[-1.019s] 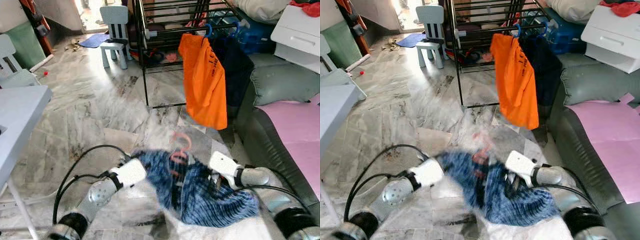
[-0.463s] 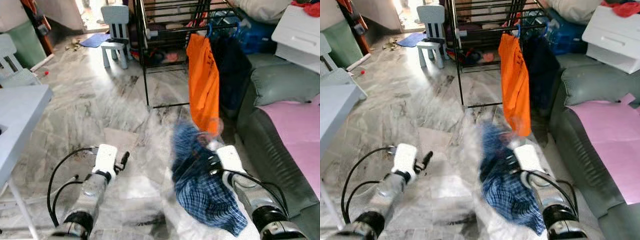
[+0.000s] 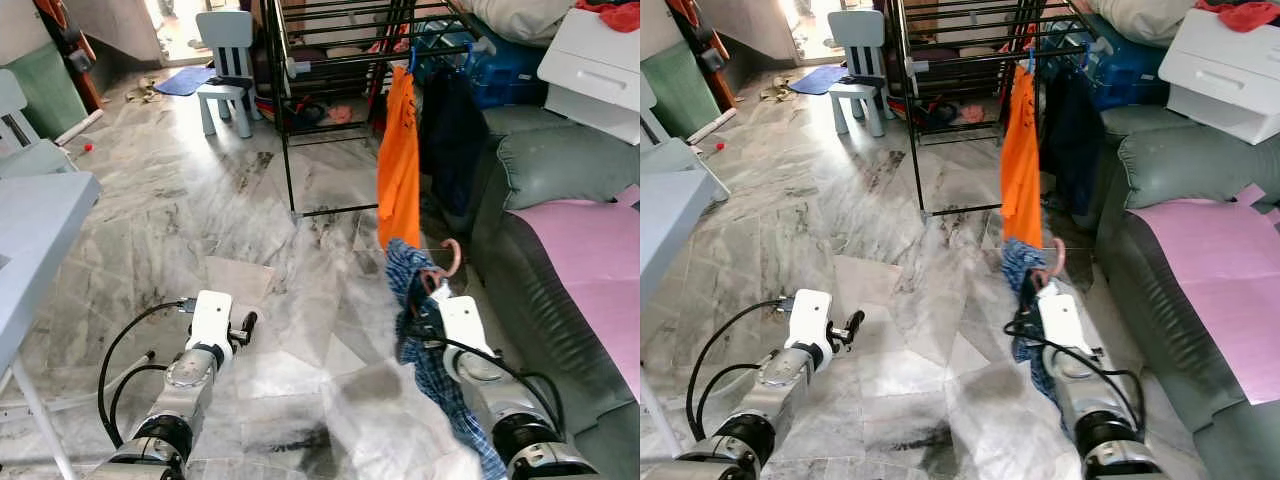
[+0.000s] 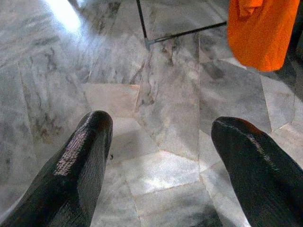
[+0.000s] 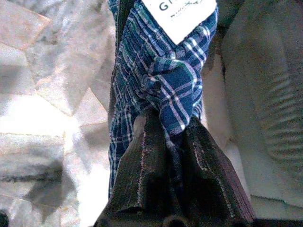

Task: Hang hanger

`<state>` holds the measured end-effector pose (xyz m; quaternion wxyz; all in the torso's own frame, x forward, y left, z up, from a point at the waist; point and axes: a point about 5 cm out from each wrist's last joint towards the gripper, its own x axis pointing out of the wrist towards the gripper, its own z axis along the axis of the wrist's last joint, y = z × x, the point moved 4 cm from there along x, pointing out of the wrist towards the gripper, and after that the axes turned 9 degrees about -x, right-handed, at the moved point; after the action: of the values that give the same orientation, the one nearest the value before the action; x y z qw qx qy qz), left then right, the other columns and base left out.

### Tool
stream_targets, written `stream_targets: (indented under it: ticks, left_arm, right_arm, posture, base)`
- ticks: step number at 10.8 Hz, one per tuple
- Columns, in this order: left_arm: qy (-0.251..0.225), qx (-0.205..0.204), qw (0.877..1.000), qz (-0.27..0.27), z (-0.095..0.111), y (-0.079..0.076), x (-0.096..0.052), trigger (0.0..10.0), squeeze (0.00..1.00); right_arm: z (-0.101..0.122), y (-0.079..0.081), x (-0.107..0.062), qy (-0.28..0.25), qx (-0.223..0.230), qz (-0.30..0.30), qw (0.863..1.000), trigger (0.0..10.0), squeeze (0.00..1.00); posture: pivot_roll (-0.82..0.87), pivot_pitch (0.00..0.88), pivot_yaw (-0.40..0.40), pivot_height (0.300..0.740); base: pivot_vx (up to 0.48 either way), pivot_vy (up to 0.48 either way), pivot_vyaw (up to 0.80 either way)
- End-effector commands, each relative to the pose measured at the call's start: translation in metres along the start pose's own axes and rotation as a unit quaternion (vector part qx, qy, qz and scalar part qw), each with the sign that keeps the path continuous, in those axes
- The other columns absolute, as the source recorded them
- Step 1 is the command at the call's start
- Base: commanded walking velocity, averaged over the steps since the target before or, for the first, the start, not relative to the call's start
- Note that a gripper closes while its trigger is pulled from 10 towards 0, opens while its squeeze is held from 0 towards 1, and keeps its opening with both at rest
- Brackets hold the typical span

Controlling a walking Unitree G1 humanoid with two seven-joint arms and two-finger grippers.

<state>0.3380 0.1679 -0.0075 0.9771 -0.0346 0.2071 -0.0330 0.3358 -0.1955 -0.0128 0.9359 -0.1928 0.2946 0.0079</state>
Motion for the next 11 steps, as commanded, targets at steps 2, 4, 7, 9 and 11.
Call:
stream_targets:
  ticks: [2,4,7,9,11]
  left_arm:
    - [0.004,-0.003,1.0,-0.001,0.005,-0.002,0.004,10.0,0.0]
    - [0.004,0.0,1.0,-0.01,0.005,-0.008,0.004,10.0,0.0]
    - [0.025,0.002,1.0,-0.013,-0.018,-0.009,-0.005,10.0,0.0]
    - [0.049,0.004,0.999,-0.021,-0.041,-0.011,-0.015,10.0,0.0]
    - [0.068,-0.008,0.997,-0.019,-0.058,-0.015,-0.021,10.0,0.0]
  right_arm:
    - [0.01,0.003,0.002,-0.014,-0.002,0.007,1.0,10.0,0.0]
    - [0.008,0.002,0.001,-0.018,-0.002,0.003,1.0,10.0,0.0]
    - [-0.003,0.013,-0.008,-0.039,0.012,0.015,0.999,10.0,0.0]
    - [-0.027,0.026,-0.016,-0.022,0.016,0.032,0.999,10.0,0.0]
    - [-0.048,0.037,-0.021,0.003,0.006,0.06,0.998,10.0,0.0]
  posture:
    - [-0.11,0.0,0.046,0.74]
    - [-0.12,0.0,0.055,0.74]
    - [-0.12,0.0,0.034,0.74]
    - [-0.13,0.0,0.029,0.74]
    - [-0.14,0.007,0.016,0.74]
  base:
    - [0.126,0.0,0.0]
    - [0.251,0.0,0.0]
    - [0.28,0.0,0.0]
    - [0.336,0.0,0.0]
    - [0.334,0.0,0.0]
